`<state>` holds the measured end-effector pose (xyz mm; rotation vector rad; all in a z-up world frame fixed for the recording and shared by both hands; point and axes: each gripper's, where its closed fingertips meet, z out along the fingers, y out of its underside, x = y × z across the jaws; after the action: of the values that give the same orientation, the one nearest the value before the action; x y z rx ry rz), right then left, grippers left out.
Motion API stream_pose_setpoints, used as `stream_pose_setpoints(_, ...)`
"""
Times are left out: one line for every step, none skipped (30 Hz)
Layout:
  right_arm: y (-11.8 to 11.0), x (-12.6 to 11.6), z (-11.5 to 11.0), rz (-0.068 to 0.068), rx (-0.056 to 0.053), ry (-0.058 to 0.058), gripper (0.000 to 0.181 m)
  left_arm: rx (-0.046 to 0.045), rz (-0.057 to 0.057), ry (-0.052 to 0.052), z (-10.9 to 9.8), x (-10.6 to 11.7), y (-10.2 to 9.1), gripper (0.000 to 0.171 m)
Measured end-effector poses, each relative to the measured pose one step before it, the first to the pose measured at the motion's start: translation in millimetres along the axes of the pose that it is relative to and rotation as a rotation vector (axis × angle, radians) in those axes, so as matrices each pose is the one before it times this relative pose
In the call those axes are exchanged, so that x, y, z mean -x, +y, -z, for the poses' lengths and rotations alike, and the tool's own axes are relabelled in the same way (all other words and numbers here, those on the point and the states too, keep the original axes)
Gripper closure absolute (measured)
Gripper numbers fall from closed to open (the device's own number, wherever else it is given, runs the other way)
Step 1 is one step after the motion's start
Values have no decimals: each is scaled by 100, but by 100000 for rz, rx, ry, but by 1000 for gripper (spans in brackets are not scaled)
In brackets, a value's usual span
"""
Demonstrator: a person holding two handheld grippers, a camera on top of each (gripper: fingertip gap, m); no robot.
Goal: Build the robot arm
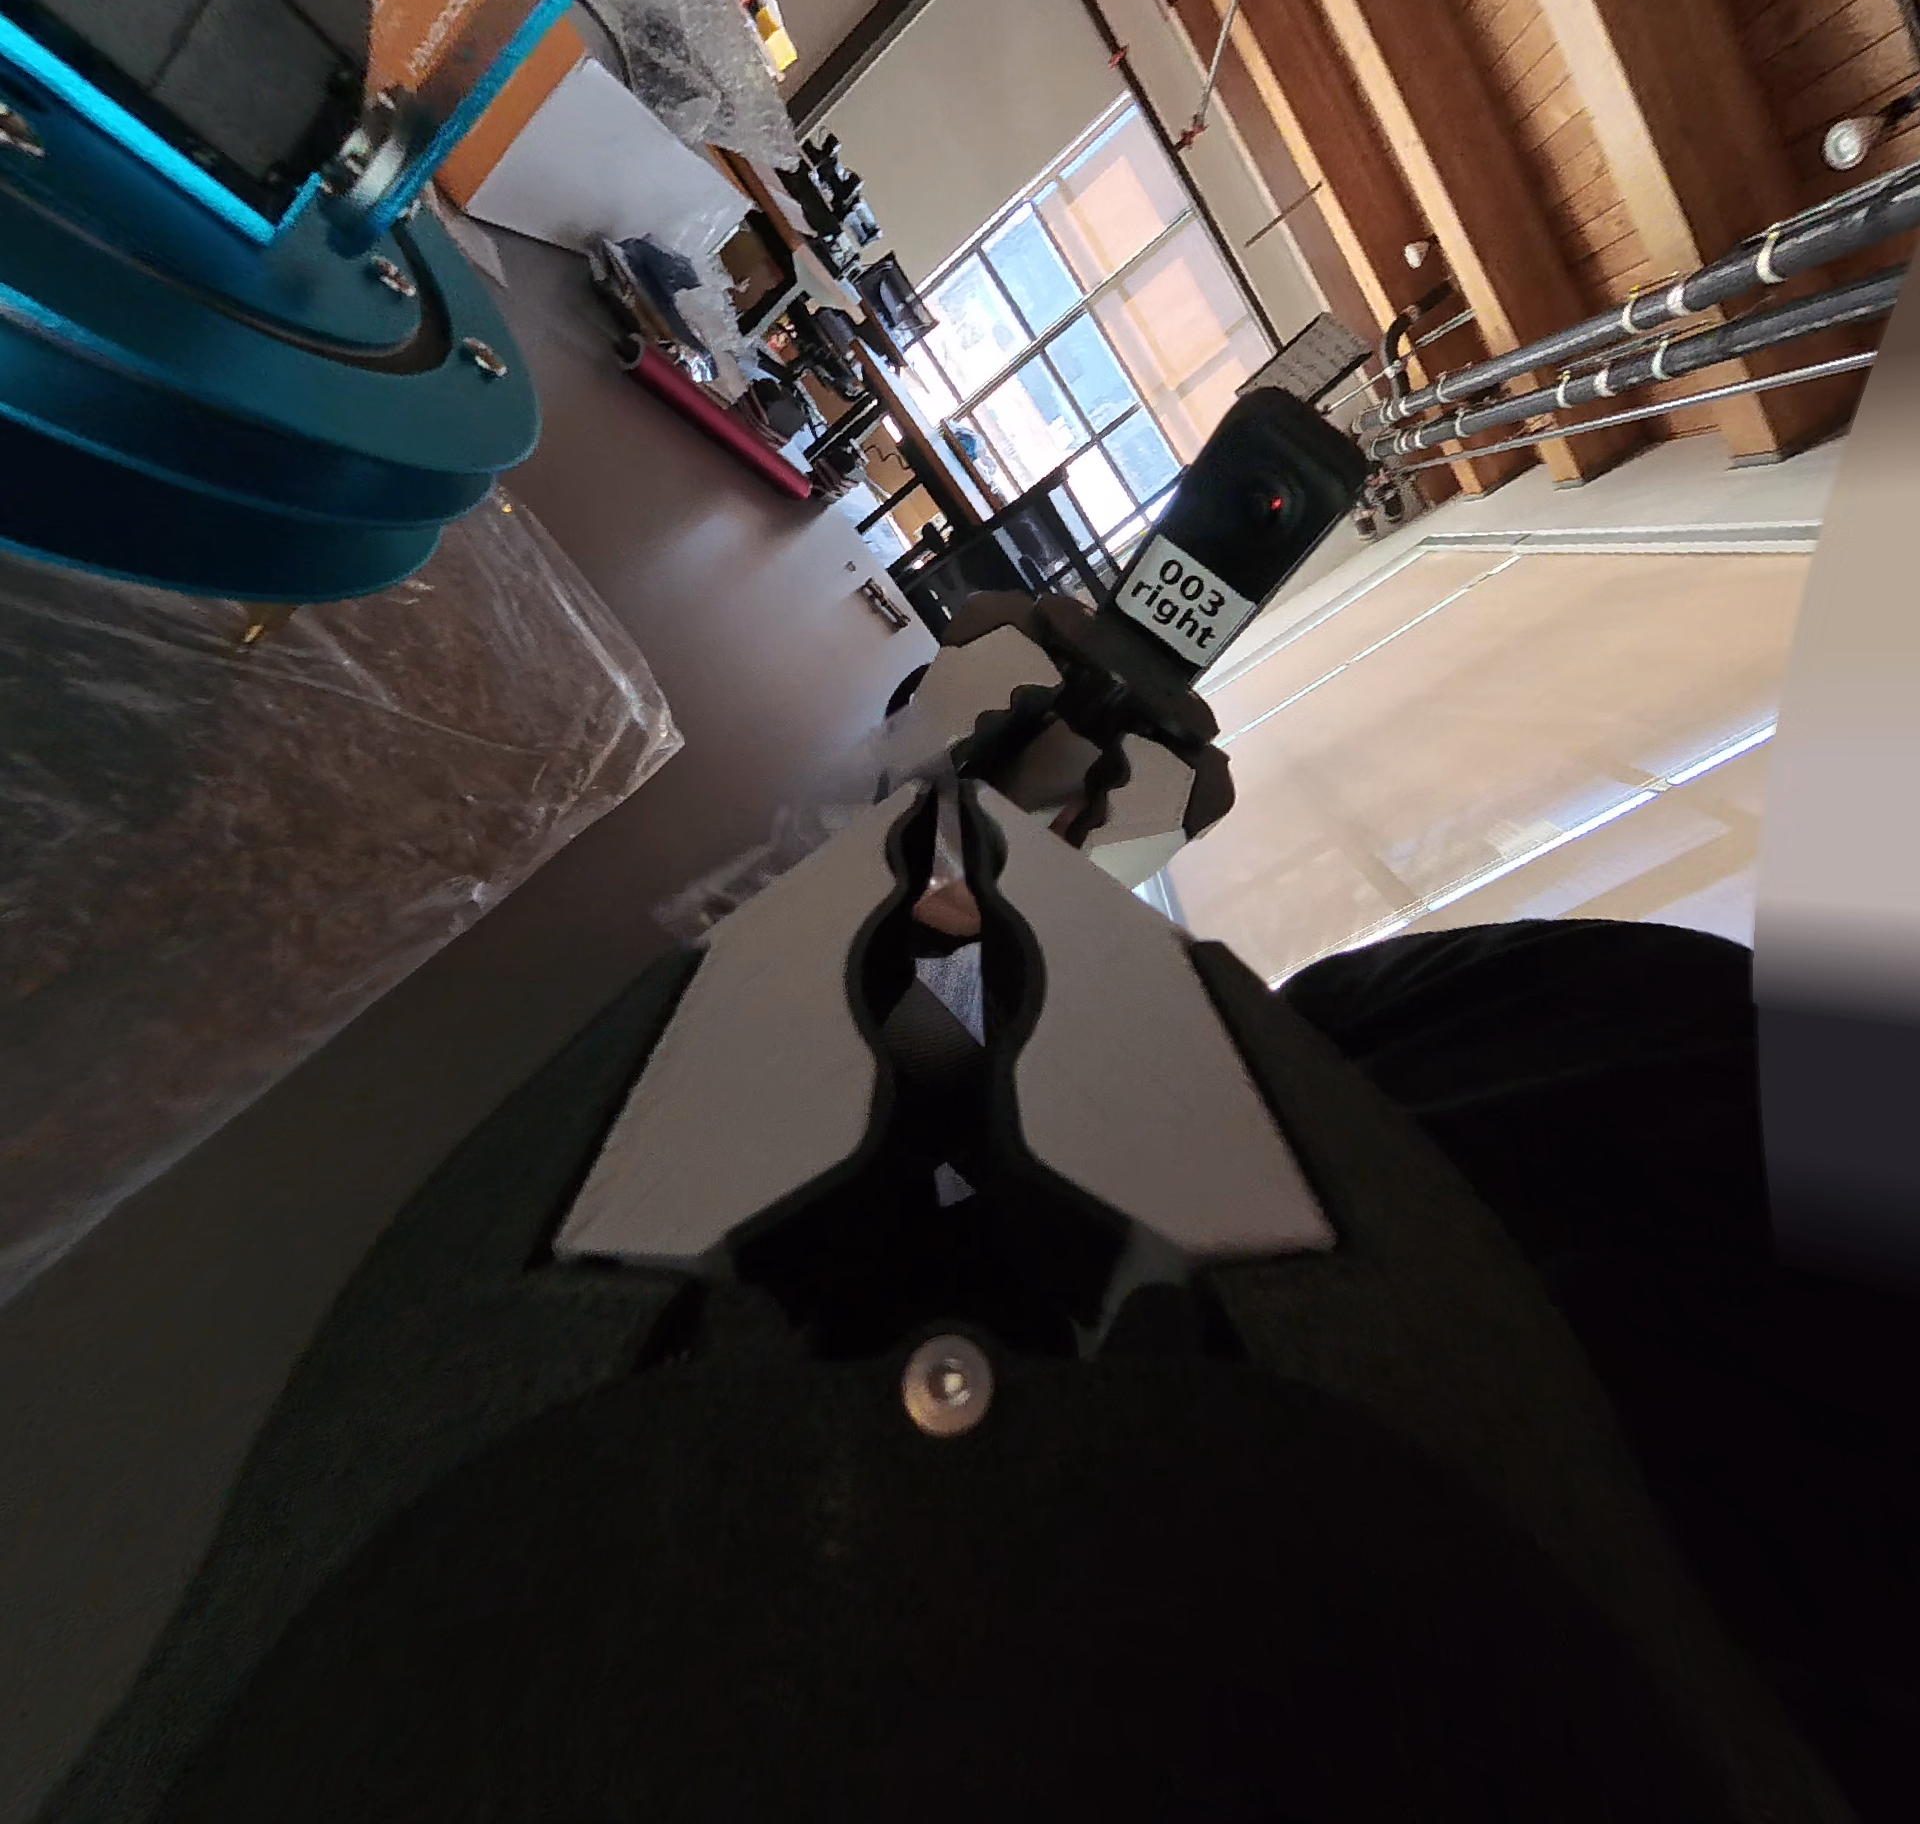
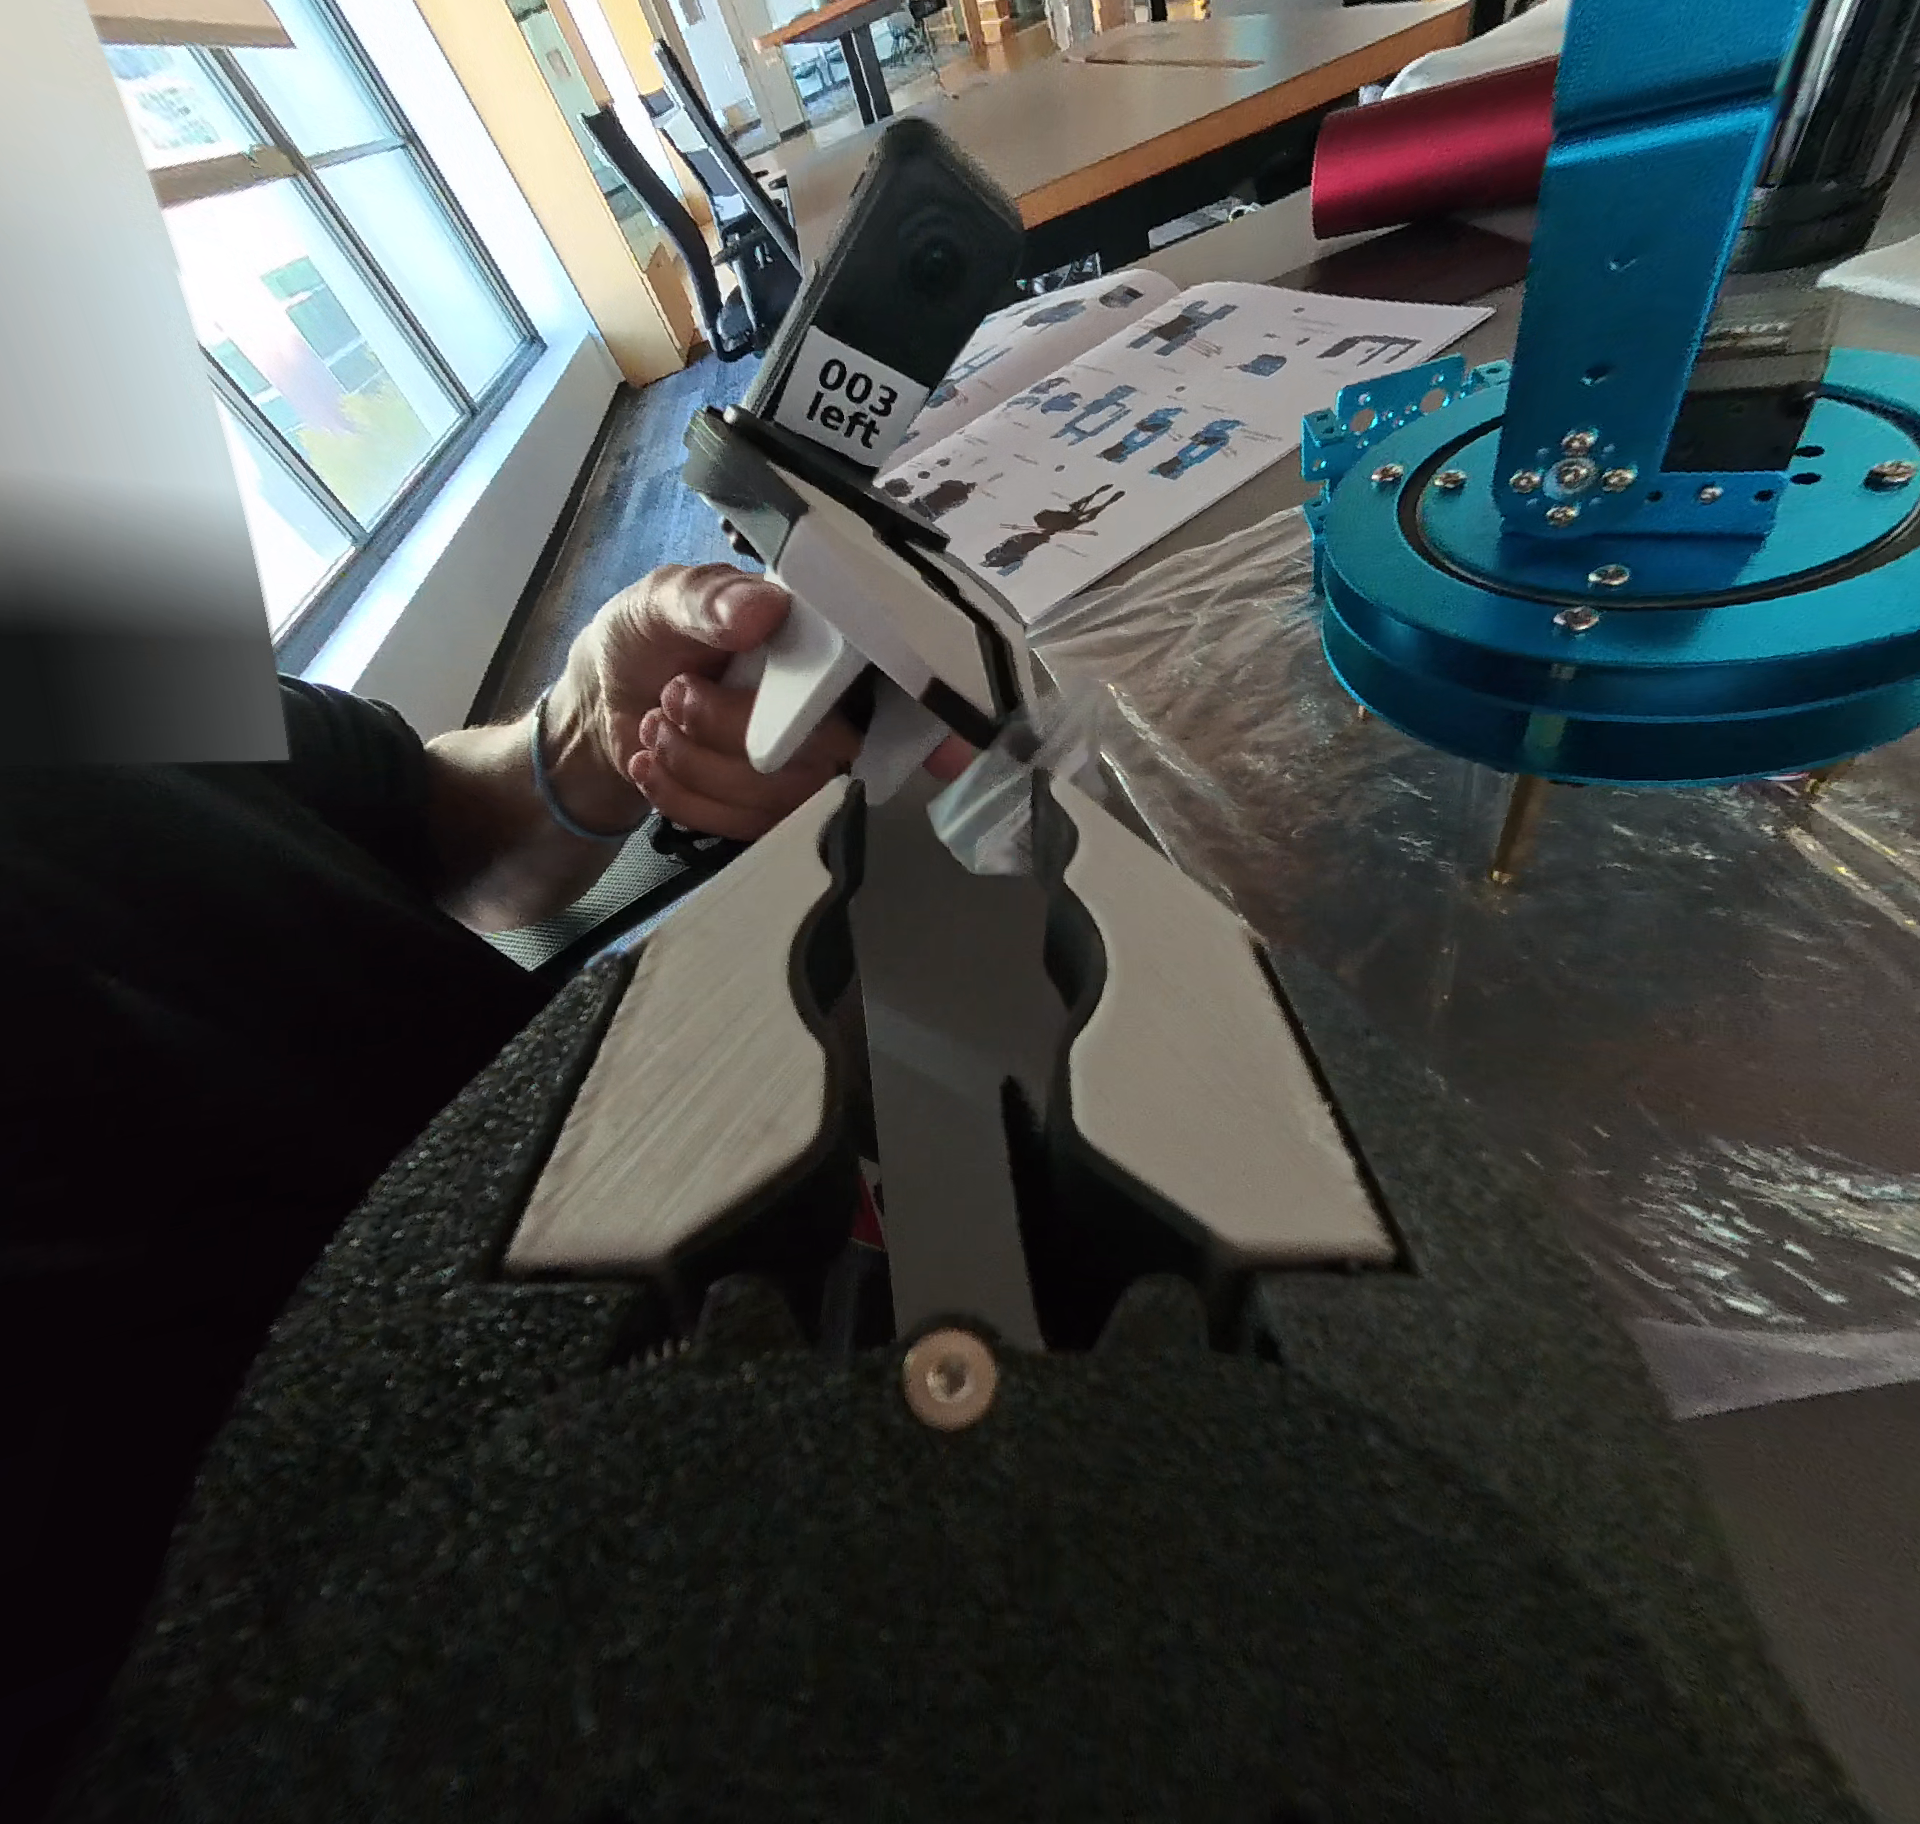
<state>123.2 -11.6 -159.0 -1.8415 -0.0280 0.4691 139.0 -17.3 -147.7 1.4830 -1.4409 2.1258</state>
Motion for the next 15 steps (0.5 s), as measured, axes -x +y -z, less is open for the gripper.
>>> stream_pose_setpoints(18,-38,-12,1057,121,849,151,-145,-406,-116,-30,-3,-6,168)
stream_pose_setpoints(23,-146,-29,2180,223,2153,153,-285,-541,-433,-13,31,-19,168)
stream_pose_setpoints(57,-224,-39,2950,361,2909,156,-212,-405,-580,-12,64,-20,169)
stream_pose_setpoints(104,25,-64,2413,666,1219,157,131,-656,-722,-24,99,48,170)
stream_pose_setpoints(162,170,-89,1178,1030,-356,156,438,-989,-1235,-31,187,100,171)
stream_pose_setpoints(154,224,-75,277,937,-1303,158,364,-926,-2298,-39,358,101,171)
stream_pose_setpoints(-89,479,-32,-675,-833,-2991,159,196,-864,-1981,-43,359,93,171)
stream_pose_setpoints(-153,193,-13,-1223,-1113,-1535,159,238,-332,-24,-65,75,113,171)
stream_pose_setpoints(4,-61,9,-421,-107,-173,161,8,589,696,-36,-25,66,171)
stream_pose_setpoints(67,-179,25,314,126,578,163,-253,553,172,-9,46,-9,171)
stream_pose_setpoints(147,-227,-13,242,465,844,163,-94,146,-176,-4,89,-25,171)
stream_pose_setpoints(200,-274,-39,169,873,1253,163,-76,422,-121,5,74,-21,171)
stream_pose_setpoints(199,-290,-75,514,1057,1874,161,-26,854,302,9,17,-7,171)
stream_pose_setpoints(162,-217,-75,1066,963,1726,162,210,924,308,4,7,29,171)
stream_pose_setpoints(143,-141,-74,998,956,1403,162,318,701,-392,-10,109,41,171)
